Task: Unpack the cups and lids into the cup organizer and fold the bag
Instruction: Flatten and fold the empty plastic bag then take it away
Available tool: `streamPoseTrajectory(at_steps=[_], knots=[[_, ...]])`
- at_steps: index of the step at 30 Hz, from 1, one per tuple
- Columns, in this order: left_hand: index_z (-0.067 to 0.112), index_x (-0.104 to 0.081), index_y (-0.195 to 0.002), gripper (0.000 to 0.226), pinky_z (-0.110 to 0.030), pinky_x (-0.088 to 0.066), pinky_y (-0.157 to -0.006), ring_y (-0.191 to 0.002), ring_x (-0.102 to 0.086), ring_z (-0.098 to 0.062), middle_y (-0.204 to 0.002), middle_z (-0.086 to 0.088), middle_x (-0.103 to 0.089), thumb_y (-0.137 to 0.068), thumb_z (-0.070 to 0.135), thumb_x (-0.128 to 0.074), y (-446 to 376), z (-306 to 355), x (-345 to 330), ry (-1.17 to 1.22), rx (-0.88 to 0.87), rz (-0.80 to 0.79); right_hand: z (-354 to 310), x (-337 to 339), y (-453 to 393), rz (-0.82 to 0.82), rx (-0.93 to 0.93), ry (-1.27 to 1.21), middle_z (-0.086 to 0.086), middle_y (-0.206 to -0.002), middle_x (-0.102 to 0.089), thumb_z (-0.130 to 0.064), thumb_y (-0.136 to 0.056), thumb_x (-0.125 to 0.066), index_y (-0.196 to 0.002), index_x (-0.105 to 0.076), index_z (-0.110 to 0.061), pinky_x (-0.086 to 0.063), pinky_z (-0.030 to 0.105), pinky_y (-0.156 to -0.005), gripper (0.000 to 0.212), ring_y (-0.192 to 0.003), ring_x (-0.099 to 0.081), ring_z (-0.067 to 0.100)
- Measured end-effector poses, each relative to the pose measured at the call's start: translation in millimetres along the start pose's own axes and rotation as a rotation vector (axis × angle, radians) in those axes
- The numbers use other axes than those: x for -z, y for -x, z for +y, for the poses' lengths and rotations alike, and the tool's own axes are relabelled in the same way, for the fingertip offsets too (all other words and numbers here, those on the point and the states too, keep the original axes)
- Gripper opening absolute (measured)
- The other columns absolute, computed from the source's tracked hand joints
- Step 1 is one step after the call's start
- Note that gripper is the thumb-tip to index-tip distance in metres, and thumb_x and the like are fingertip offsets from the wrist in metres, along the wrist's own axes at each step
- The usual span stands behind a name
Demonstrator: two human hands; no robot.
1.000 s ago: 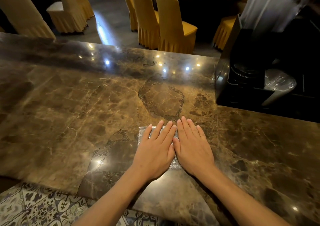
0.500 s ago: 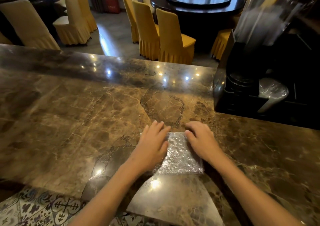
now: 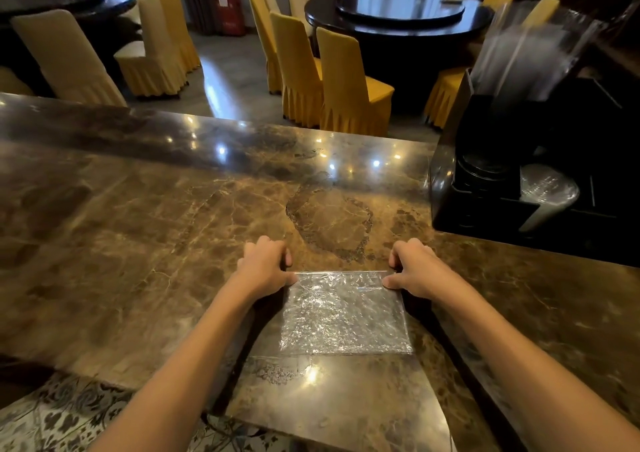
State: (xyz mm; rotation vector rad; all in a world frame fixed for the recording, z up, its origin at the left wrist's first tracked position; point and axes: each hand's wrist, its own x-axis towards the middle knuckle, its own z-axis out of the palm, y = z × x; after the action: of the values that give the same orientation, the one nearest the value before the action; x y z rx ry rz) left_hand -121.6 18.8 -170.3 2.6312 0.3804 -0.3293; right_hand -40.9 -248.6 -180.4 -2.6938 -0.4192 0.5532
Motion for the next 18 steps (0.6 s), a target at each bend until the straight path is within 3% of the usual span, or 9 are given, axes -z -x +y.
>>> streamPoseTrajectory(at_steps=[5,10,13,15,18], knots=[[0.013,-0.065,-0.068,0.021,-0.048,-0.048,-0.099,-0.1,-0.061,-0.028,-0.082,-0.003,-0.07,-0.079,0.016,-0.083,-7.0,5.1,4.6,0.014,0.038,-0.054,0.5,-2.4,-5.0,-0.006,-0.027,-0.018,-0.004,-0.095,-0.048,-0.028,-0.077,-0.083,-0.079,-0.057,-0.02,-0.038,0.029,-0.062,0.027,-0.085,-0.05,0.014],[0.009,-0.065,-0.067,0.02,-0.047,-0.053,-0.092,-0.09,-0.067,-0.026,-0.073,-0.003,-0.072,-0.082,0.012,-0.078,-6.2,0.7,4.2,0.05,-0.004,-0.035,3.9,-5.9,-6.2,0.082,-0.041,-0.119,0.006,-0.095,-0.063,-0.009,-0.079,-0.079,-0.07,-0.059,-0.015,-0.04,0.027,-0.058,0.022,-0.078,-0.06,0.016],[0.005,-0.066,-0.071,0.016,-0.034,-0.055,-0.071,-0.074,-0.068,-0.018,-0.066,0.003,-0.068,-0.082,0.006,-0.076,-4.4,-7.4,2.0,0.109,-0.092,0.004,7.5,-6.0,-3.6,0.103,0.004,-0.147,-0.002,-0.101,-0.053,-0.017,-0.078,-0.08,-0.082,-0.057,-0.02,-0.039,0.025,-0.061,0.024,-0.082,-0.054,0.011],[0.007,-0.064,-0.073,0.017,-0.016,-0.044,-0.058,-0.066,-0.064,-0.008,-0.068,0.005,-0.068,-0.083,0.006,-0.077,-2.8,-13.3,2.0,0.153,-0.138,0.041,7.8,-4.0,-3.9,0.057,0.027,-0.153,-0.006,-0.102,-0.046,-0.027,-0.076,-0.083,-0.093,-0.055,-0.024,-0.043,0.027,-0.066,0.033,-0.085,-0.053,0.012],[0.012,-0.061,-0.074,0.019,-0.012,-0.042,-0.055,-0.058,-0.059,0.001,-0.068,0.004,-0.068,-0.085,0.008,-0.077,-1.7,-22.6,-0.1,0.256,-0.21,0.091,5.2,1.0,-5.6,0.026,0.06,-0.201,-0.003,-0.106,-0.051,-0.034,-0.077,-0.082,-0.097,-0.06,-0.022,-0.048,0.03,-0.072,0.032,-0.089,-0.057,0.017]])
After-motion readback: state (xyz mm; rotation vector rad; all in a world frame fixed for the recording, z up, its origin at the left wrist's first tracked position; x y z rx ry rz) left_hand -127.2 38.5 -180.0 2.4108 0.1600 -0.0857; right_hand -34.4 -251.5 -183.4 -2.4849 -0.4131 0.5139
